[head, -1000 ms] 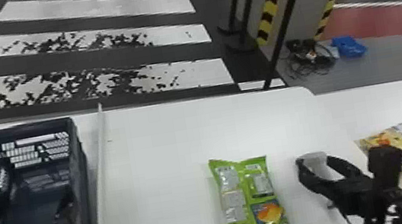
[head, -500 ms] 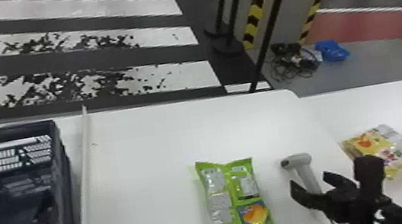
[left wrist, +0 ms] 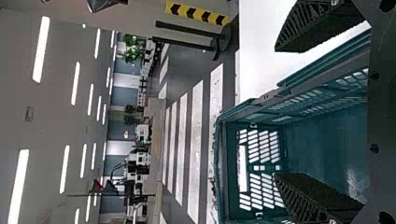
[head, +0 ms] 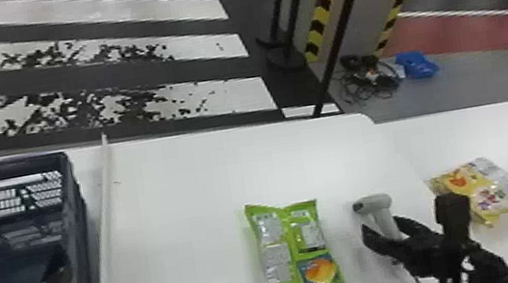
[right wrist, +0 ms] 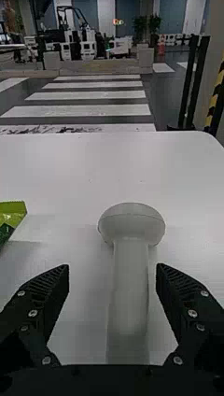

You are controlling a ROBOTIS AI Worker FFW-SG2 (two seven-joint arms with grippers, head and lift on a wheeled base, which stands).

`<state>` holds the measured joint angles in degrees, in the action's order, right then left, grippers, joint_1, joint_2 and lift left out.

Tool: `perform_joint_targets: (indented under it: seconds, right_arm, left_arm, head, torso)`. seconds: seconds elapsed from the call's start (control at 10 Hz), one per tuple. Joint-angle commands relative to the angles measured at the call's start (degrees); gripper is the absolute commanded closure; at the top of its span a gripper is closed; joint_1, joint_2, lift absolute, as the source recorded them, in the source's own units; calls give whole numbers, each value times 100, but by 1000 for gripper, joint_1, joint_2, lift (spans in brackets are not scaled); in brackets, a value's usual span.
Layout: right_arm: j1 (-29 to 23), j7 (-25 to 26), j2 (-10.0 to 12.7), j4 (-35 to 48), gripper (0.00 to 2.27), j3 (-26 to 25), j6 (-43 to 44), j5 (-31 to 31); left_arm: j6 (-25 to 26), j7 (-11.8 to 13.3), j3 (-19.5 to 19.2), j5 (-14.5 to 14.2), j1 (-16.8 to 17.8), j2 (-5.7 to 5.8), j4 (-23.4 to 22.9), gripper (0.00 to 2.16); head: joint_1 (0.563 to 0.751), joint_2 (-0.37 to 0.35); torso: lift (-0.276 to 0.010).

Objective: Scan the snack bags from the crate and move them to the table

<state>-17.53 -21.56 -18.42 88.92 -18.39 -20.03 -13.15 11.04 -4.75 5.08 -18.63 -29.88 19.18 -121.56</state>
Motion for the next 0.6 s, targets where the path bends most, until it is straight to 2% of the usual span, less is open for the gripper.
perform_joint_targets:
  seconds: [0.0, 0.1, 0.5]
  right_arm:
    - [57, 3, -39, -94, 2034, -6, -226, 67]
    - [57, -6, -57, -85, 2226, -6, -173, 94]
    - [-84, 20, -22, 99, 2240, -85, 38, 76]
  left_arm:
    - [-18, 18, 2, 0, 0, 6, 1, 33]
    - [-18, 18, 2, 0, 18, -2, 19, 33]
    - [-36, 35, 37, 0, 61, -20, 63, 33]
  head:
    - [695, -292]
    - [695, -302]
    - [695, -307]
  torso:
    - [-95]
    - [-95]
    - [-95]
